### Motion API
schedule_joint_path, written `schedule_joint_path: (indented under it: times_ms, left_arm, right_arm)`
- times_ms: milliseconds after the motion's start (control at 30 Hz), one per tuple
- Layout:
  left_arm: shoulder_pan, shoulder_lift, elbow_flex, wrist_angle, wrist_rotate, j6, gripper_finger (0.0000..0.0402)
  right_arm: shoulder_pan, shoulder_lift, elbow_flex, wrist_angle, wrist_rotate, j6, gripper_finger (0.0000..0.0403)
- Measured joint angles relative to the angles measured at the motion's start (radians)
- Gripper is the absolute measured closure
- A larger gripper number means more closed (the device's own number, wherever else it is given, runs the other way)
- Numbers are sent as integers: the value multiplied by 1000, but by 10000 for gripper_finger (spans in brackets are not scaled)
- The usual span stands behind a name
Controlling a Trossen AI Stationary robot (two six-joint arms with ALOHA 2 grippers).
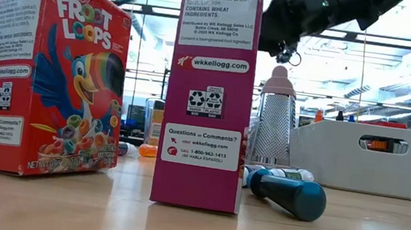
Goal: Pick & Place Kitchen Items
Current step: Put the medium red food coloring bottle into the gray bin
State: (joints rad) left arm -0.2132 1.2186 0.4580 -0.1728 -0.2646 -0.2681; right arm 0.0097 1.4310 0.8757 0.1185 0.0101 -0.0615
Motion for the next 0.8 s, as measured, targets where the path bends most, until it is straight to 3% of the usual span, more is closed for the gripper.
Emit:
schedule_joint_path:
  times_ms: [233,367,567,700,800]
  left_arm:
    - [1,-2,2,379,-137,187,300]
    - [1,-2,2,604,-159,315,300]
    - [1,-3,4,851,-160,529,297]
    - [10,-3,4,886,-160,569,297]
    - [14,-3,4,888,-162,574,297]
  right_arm:
    - [0,13,0,133,140,16,230]
    - [0,32,0,186,192,2,230]
    - [0,77,0,381,92,-56,230]
    - [0,120,0,551,6,-86,230]
    - [0,141,0,580,-36,-115,230]
